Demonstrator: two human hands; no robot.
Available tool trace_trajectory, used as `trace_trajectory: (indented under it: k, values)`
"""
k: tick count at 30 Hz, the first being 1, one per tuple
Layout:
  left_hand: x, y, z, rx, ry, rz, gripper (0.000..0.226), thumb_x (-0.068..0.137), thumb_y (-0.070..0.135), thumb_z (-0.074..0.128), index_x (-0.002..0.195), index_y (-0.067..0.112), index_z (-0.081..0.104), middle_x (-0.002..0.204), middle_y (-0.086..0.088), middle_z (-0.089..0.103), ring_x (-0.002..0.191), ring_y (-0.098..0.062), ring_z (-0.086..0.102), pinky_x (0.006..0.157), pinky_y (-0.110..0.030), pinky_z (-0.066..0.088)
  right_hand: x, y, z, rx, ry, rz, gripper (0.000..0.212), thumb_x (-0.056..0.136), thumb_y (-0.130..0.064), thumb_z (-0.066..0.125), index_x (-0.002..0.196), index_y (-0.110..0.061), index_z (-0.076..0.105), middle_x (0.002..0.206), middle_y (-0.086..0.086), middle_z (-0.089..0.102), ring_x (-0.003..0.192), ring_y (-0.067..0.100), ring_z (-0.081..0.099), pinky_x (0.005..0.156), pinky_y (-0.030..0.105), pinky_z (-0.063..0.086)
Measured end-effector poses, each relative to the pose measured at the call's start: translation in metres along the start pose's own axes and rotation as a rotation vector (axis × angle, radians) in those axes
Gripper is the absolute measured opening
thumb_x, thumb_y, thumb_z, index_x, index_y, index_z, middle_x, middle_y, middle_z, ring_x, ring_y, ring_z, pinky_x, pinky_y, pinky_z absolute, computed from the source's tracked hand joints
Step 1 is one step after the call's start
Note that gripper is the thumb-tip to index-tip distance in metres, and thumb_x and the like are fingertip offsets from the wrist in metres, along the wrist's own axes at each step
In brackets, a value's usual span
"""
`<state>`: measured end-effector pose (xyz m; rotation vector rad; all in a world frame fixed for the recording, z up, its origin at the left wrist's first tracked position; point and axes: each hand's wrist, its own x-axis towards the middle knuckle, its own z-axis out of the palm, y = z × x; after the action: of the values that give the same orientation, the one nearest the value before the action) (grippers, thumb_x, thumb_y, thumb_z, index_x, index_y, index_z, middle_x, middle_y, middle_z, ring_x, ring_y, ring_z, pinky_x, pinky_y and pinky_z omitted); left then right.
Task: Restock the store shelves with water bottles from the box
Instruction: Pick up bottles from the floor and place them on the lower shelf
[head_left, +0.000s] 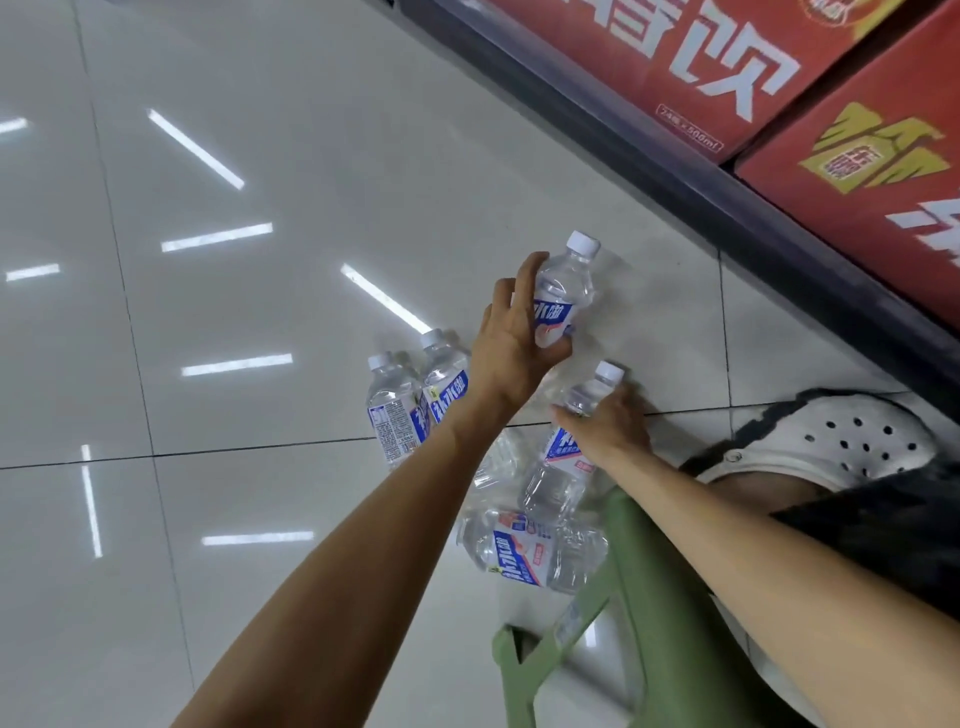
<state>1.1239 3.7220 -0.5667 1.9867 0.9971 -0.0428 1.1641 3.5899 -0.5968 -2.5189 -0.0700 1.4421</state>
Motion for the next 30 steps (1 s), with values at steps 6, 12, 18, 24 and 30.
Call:
trace_trajectory:
  k: [6,12,18,24,30]
  values:
    - [-0.009,0.006,-0.009,-0.063,0.05,0.024,0.083,0.078,0.021,0.077,0.147,0.018,0.032,0.126,-0.009,0.048,0.107,-0.027,0.056,0.086,-0.045,0.055,0.004,0.003,-0.009,0.033,-0.075,-0.001,0.081,0.081,-0.043,0.071,0.143,-0.006,0.035,0.134,0.017,0.052,0.111,0.032,0.061,0.087,0.04,0.055]
    - [-0.022,0.023,-0.018,-0.079,0.118,0.026,0.082,0.078,0.022,0.078,0.147,0.019,0.033,0.123,-0.007,0.049,0.106,-0.025,0.056,0.086,-0.045,0.054,-0.017,-0.005,-0.038,-0.012,0.004,-0.168,0.077,0.081,-0.029,0.073,0.139,-0.005,0.028,0.134,0.015,0.043,0.115,0.033,0.054,0.091,0.035,0.048]
    - [-0.046,0.049,-0.038,-0.064,0.183,0.044,0.084,0.077,0.022,0.08,0.147,0.021,0.034,0.123,-0.007,0.049,0.104,-0.023,0.057,0.084,-0.04,0.057,-0.055,-0.021,-0.085,-0.127,0.104,-0.32,0.073,0.078,-0.034,0.075,0.131,-0.008,0.031,0.128,0.011,0.041,0.109,0.035,0.054,0.08,0.034,0.041]
    - [-0.067,0.089,-0.065,-0.061,0.263,0.12,0.084,0.076,0.021,0.082,0.146,0.017,0.035,0.131,-0.007,0.05,0.108,-0.016,0.055,0.085,-0.02,0.051,-0.098,-0.044,-0.141,-0.175,0.181,-0.49,0.075,0.077,-0.034,0.074,0.133,-0.01,0.03,0.131,0.011,0.04,0.113,0.034,0.053,0.086,0.036,0.042]
    - [-0.087,0.137,-0.097,-0.156,0.326,0.244,0.08,0.073,0.019,0.083,0.14,0.017,0.039,0.13,-0.001,0.053,0.11,-0.014,0.056,0.089,-0.031,0.055,-0.148,-0.051,-0.195,-0.186,0.345,-0.653,0.08,0.077,-0.036,0.074,0.137,-0.006,0.029,0.131,0.011,0.041,0.114,0.031,0.053,0.083,0.035,0.043]
